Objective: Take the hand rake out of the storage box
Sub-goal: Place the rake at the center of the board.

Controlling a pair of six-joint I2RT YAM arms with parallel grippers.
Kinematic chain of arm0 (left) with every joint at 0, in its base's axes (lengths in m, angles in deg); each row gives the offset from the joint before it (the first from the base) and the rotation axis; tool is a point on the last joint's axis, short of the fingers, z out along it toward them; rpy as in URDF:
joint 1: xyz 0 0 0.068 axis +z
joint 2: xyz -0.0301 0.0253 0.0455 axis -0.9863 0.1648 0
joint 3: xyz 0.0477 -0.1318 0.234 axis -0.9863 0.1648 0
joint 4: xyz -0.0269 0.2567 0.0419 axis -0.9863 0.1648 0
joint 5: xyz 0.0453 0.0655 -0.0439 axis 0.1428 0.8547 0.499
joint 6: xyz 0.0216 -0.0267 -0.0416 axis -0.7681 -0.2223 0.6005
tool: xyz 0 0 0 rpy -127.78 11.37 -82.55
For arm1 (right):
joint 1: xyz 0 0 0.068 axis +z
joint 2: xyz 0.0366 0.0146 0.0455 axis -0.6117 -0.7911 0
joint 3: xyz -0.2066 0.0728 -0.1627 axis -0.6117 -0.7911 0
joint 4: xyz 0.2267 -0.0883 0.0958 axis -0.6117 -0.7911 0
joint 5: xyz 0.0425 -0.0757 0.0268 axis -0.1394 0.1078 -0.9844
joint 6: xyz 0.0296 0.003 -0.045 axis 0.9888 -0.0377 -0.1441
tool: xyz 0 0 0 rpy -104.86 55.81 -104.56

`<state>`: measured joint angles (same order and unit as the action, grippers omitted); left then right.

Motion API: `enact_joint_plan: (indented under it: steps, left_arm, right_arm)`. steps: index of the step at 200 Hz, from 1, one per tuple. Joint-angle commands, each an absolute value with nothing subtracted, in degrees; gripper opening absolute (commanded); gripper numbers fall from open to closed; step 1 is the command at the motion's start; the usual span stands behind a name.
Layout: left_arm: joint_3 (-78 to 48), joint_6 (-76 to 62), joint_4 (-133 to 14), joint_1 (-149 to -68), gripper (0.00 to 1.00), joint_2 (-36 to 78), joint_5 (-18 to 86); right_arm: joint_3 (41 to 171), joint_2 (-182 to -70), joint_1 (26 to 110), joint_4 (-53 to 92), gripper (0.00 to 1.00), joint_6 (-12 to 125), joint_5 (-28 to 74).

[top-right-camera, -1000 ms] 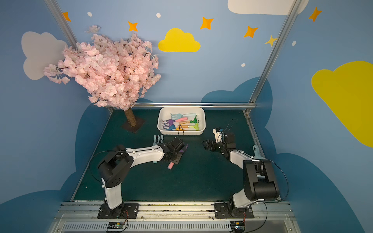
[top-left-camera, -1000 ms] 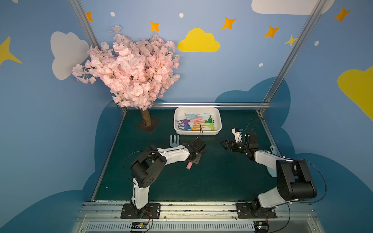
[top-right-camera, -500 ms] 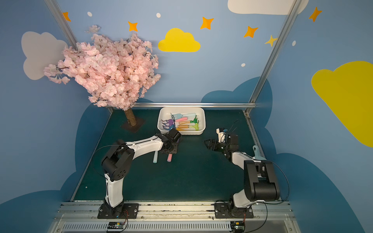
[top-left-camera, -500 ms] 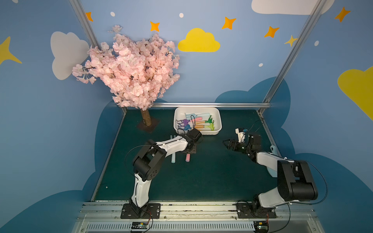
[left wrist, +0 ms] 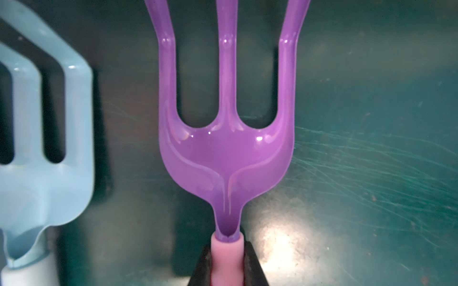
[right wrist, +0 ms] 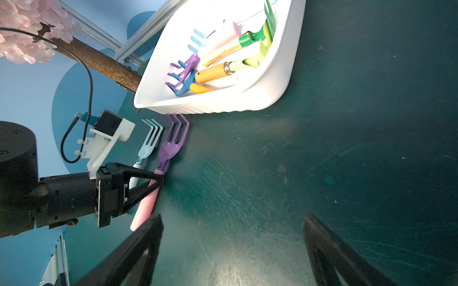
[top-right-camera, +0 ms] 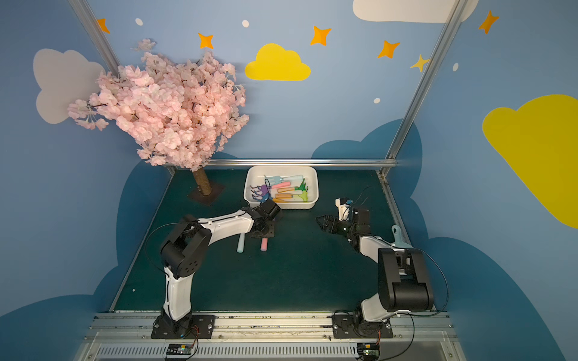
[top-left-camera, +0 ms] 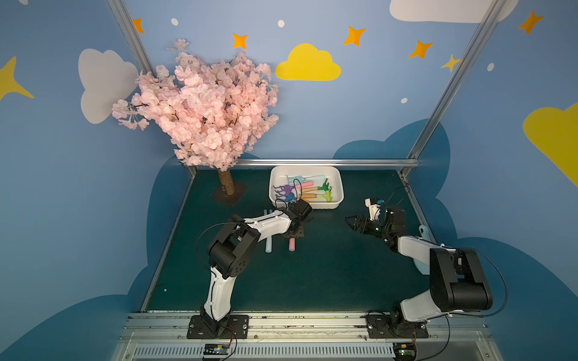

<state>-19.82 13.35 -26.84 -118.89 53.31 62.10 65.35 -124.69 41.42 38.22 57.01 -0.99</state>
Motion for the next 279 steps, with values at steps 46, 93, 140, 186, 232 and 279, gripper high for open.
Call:
enact_joint_plan:
  steps: [46,93,140,186,232,279]
  left_arm:
    - [-19.48,15.21,-23.18,-119.23,0.32,52.35,66.53]
    - [-20.27,15.04,-21.5,-119.96,0.36,51.76,67.9]
    - [-20.18,14.4,-21.17,-121.02,0.46,48.21,67.13]
    - [-12.09,9.63,-30.82,-121.12,0.87,36.15,63.45]
    - [10.86,5.81,-50.11,-116.44,1.0,15.02,62.47]
    - [22.74,2.33,-52.18,-108.67,1.0,4.41,58.45]
  right_arm:
    - [65.41,-125.88,41.11,39.59,0.92,57.32,-2.16]
    - [65.42,-126.2,40.93,39.54,0.92,57.53,-2.42]
    - [64.49,-123.73,40.86,38.56,0.92,57.0,-0.87]
    - [63.38,-119.59,42.83,43.6,0.92,58.3,1.12]
    - [82.74,-123.09,55.32,20.35,0.82,48.24,22.19]
    - [101.8,-139.26,57.93,10.98,0.42,47.26,28.37]
